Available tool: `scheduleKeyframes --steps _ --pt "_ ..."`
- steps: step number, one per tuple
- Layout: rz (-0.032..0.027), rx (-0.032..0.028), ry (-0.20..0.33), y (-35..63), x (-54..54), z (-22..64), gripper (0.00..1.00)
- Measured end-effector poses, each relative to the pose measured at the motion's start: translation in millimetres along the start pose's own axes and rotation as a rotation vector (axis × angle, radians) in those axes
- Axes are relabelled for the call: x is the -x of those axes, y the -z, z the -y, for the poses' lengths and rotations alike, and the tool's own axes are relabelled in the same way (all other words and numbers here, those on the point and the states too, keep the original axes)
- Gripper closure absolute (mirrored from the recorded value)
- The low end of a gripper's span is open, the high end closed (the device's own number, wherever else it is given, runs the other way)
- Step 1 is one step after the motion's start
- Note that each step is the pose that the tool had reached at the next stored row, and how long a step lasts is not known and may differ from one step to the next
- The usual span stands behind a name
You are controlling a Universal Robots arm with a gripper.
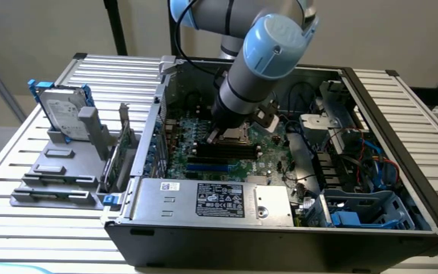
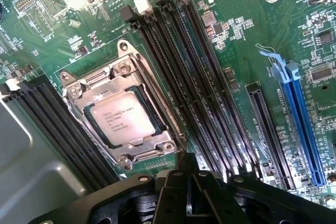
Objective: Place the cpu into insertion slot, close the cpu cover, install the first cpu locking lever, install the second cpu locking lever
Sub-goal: 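Install the second cpu locking lever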
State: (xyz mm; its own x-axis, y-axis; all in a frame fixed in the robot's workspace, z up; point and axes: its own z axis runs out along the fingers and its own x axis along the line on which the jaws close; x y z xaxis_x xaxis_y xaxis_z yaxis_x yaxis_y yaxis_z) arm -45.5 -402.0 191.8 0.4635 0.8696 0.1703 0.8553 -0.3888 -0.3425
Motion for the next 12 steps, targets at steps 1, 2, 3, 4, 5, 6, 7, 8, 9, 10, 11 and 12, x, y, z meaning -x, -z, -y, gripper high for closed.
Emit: scheduleKeyframes --steps 1,2,3,4,5,6,7,8,9,10,11,12 --pt "-0.0003 -0.0002 0.000 -0.6 -0.1 0.0 0.89" --pt "-0.0003 -0.0003 0.000 -1.1 -0.3 -0.1 0.89" --pt "-0.0002 -0.0003 0.000 -1.7 -0.4 -0.1 0.89" --pt "-0.0002 -0.0002 0.000 -2.2 -0.5 -0.1 0.89" --pt "-0.0002 -0.0002 0.000 -2.7 -0.6 -0.1 0.89" --pt "0.0000 -0.0002 0.000 -3.1 -0.7 0.0 0.89" --pt "0.0005 -0.0001 0.000 -3.3 -0.7 0.1 0.89" --pt "0.0014 0.0004 0.000 -3.4 -0.7 0.2 0.89" --pt "0.0026 0.0012 -0.001 -3.5 -0.8 0.2 0.89" --pt "0.0042 0.0022 -0.001 -3.6 -0.7 0.3 0.89" --pt "0.0067 0.0036 -0.002 -3.6 -0.7 0.4 0.89" --pt "0.0093 0.0049 -0.003 -3.7 -0.7 0.5 0.89"
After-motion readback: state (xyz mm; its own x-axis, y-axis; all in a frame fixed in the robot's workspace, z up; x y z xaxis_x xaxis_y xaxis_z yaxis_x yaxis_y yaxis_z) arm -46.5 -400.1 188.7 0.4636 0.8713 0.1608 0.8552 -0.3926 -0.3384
